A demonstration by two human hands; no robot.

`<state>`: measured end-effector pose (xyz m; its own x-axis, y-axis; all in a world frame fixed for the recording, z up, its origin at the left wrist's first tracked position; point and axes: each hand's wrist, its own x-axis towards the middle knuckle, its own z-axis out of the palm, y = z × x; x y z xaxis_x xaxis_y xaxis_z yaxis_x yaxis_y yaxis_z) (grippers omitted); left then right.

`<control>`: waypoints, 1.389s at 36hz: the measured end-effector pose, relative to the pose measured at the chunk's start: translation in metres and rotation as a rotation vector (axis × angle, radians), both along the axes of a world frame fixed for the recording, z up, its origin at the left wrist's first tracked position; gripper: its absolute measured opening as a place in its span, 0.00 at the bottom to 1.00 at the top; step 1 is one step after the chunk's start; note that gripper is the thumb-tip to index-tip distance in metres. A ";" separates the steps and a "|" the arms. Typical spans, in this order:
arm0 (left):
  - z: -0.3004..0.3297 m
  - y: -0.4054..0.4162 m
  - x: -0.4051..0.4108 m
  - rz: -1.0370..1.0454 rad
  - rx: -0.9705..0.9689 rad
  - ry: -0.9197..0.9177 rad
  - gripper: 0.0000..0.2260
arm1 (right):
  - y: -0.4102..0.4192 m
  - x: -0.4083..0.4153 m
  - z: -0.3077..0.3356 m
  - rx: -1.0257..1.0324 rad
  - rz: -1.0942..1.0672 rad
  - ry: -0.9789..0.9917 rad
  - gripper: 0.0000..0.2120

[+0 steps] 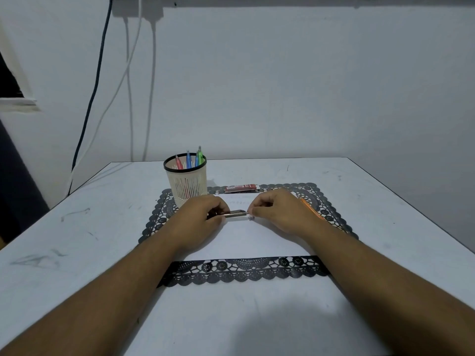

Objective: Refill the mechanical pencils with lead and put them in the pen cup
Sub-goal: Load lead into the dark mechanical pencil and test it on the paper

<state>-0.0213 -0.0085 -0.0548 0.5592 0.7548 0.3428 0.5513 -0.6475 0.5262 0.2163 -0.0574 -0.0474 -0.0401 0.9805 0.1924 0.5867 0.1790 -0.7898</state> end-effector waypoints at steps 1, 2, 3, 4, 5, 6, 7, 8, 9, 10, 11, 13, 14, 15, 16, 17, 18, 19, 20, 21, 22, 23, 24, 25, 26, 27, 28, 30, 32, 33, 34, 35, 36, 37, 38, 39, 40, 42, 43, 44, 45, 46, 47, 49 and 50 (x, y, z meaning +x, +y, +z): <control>0.000 0.000 0.000 -0.001 -0.001 -0.004 0.07 | -0.001 0.000 0.000 -0.008 0.011 0.007 0.06; 0.000 0.000 0.000 -0.003 0.001 -0.006 0.07 | 0.000 0.000 0.000 -0.012 0.019 0.015 0.06; 0.000 0.000 0.000 -0.005 0.005 -0.003 0.07 | -0.001 0.000 0.001 -0.013 0.022 0.017 0.06; 0.000 0.000 0.000 -0.005 0.007 0.001 0.07 | 0.000 0.000 0.001 -0.013 0.020 0.014 0.06; 0.000 0.000 0.000 -0.006 0.011 0.006 0.07 | -0.001 0.000 0.001 -0.013 0.016 0.002 0.06; 0.000 0.001 -0.001 -0.006 0.016 0.011 0.07 | 0.000 0.000 0.001 -0.013 0.012 -0.019 0.06; 0.000 0.001 -0.001 -0.006 0.018 0.015 0.07 | 0.000 0.001 0.002 -0.015 0.006 -0.043 0.06; 0.000 0.001 -0.001 -0.005 0.017 0.015 0.07 | 0.001 0.002 0.002 -0.017 0.001 -0.062 0.06; 0.000 0.001 -0.001 -0.003 0.015 0.014 0.07 | 0.001 0.004 0.002 -0.021 -0.003 -0.074 0.05; 0.000 0.001 -0.001 -0.002 0.013 0.012 0.07 | 0.003 0.006 0.002 -0.027 -0.006 -0.081 0.05; 0.001 0.001 -0.001 -0.002 0.013 0.011 0.07 | 0.003 0.008 0.002 -0.034 -0.011 -0.085 0.05; 0.001 0.002 -0.001 -0.004 0.013 0.014 0.07 | 0.002 0.014 0.006 -0.038 -0.015 -0.096 0.05; 0.001 0.002 -0.002 -0.003 0.009 0.015 0.07 | 0.001 0.017 0.009 -0.040 -0.012 -0.099 0.05; 0.001 0.003 -0.002 -0.003 0.005 0.014 0.07 | 0.000 0.021 0.012 -0.050 -0.003 -0.097 0.05; 0.001 0.003 -0.002 -0.003 0.003 0.012 0.07 | -0.002 0.024 0.015 -0.063 0.011 -0.101 0.05; 0.001 0.003 -0.002 -0.007 0.005 0.012 0.07 | -0.003 0.027 0.019 -0.081 0.030 -0.112 0.05; 0.001 0.003 -0.002 -0.009 0.008 0.013 0.07 | -0.004 0.029 0.021 -0.097 0.051 -0.130 0.05; 0.001 0.002 -0.002 -0.011 0.012 0.012 0.07 | -0.005 0.030 0.024 -0.108 0.078 -0.144 0.05; 0.001 0.002 -0.002 -0.010 0.009 0.010 0.07 | -0.006 0.029 0.025 -0.118 0.101 -0.162 0.05; 0.001 0.002 -0.002 -0.009 0.006 0.006 0.07 | -0.007 0.027 0.026 -0.127 0.123 -0.187 0.04; 0.001 0.002 -0.002 -0.007 0.003 0.003 0.07 | -0.007 0.024 0.026 -0.140 0.142 -0.227 0.04; 0.000 0.002 -0.002 -0.006 0.002 0.004 0.07 | -0.007 0.021 0.024 -0.155 0.150 -0.275 0.03; 0.000 0.003 -0.003 -0.004 0.000 0.004 0.07 | -0.006 0.019 0.022 -0.164 0.148 -0.323 0.02; -0.001 0.004 -0.003 -0.003 -0.005 0.004 0.07 | -0.005 0.018 0.019 -0.170 0.133 -0.372 0.02; -0.001 0.004 -0.003 -0.002 -0.009 0.003 0.07 | -0.004 0.017 0.016 -0.176 0.117 -0.413 0.02; -0.001 0.005 -0.003 -0.001 -0.009 0.003 0.08 | -0.003 0.017 0.014 -0.178 0.108 -0.437 0.02; -0.001 0.005 -0.003 0.000 -0.008 0.004 0.08 | -0.003 0.017 0.013 -0.178 0.102 -0.445 0.02; 0.000 0.004 -0.002 -0.001 -0.009 0.005 0.08 | -0.004 0.017 0.015 -0.174 0.109 -0.444 0.03; 0.000 0.003 -0.002 -0.004 -0.008 0.007 0.07 | -0.005 0.019 0.017 -0.171 0.125 -0.429 0.04; 0.000 0.003 -0.002 -0.005 -0.007 0.008 0.07 | -0.005 0.019 0.017 -0.165 0.129 -0.425 0.04; 0.000 0.003 -0.003 -0.005 -0.007 0.009 0.07 | -0.005 0.020 0.017 -0.157 0.129 -0.431 0.05; 0.000 0.003 -0.003 -0.006 -0.006 0.009 0.07 | -0.005 0.019 0.017 -0.147 0.126 -0.440 0.05; 0.000 0.002 -0.003 -0.005 -0.008 0.010 0.08 | -0.004 0.019 0.017 -0.136 0.125 -0.450 0.05; 0.000 0.001 -0.003 -0.010 -0.008 0.011 0.08 | -0.003 0.018 0.017 -0.120 0.122 -0.465 0.04; 0.000 0.001 -0.002 -0.017 -0.005 0.014 0.07 | -0.003 0.018 0.016 -0.103 0.118 -0.484 0.04; 0.001 0.000 -0.002 -0.024 0.000 0.021 0.07 | -0.002 0.018 0.016 -0.089 0.116 -0.498 0.04; 0.001 -0.001 -0.001 -0.027 0.005 0.031 0.07 | -0.001 0.018 0.016 -0.081 0.117 -0.505 0.03; 0.002 -0.003 0.001 -0.028 0.013 0.052 0.06 | -0.001 0.020 0.016 -0.078 0.129 -0.519 0.04; 0.002 -0.003 0.001 -0.028 0.018 0.061 0.05 | -0.001 0.021 0.016 -0.081 0.136 -0.533 0.04; 0.002 -0.003 0.002 -0.029 0.023 0.069 0.05 | -0.002 0.021 0.016 -0.085 0.144 -0.549 0.04; 0.002 -0.003 0.002 -0.030 0.026 0.075 0.05 | -0.002 0.022 0.017 -0.088 0.152 -0.565 0.04; 0.002 -0.003 0.001 -0.030 0.028 0.078 0.05 | -0.002 0.022 0.017 -0.087 0.161 -0.581 0.05; 0.002 -0.003 0.001 -0.030 0.030 0.079 0.05 | -0.001 0.021 0.017 -0.085 0.169 -0.596 0.05; 0.002 -0.003 0.000 -0.031 0.036 0.080 0.05 | -0.001 0.021 0.017 -0.084 0.173 -0.608 0.06; 0.001 -0.003 0.000 -0.030 0.039 0.082 0.04 | -0.001 0.021 0.017 -0.084 0.170 -0.601 0.06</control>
